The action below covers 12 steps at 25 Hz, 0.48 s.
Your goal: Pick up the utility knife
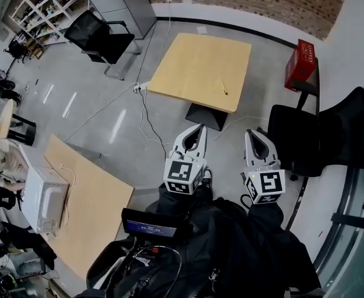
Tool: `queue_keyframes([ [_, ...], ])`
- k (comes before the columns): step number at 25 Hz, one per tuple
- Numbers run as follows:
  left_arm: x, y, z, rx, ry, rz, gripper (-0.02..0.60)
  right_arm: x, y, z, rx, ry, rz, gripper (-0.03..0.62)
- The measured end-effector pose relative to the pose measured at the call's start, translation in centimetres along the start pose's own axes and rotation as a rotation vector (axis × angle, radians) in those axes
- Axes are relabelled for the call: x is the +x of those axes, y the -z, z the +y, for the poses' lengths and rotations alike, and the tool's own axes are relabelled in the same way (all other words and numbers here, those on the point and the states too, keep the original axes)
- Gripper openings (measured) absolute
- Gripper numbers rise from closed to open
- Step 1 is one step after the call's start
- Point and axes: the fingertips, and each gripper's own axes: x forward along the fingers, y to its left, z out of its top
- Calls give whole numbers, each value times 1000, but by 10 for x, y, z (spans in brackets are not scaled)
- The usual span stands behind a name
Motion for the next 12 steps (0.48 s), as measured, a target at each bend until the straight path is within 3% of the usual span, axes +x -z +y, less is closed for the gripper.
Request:
queue_keyframes([
  [12, 75, -17, 79, -17, 54, 3, 0, 109, -16, -5, -9, 24, 17, 3],
])
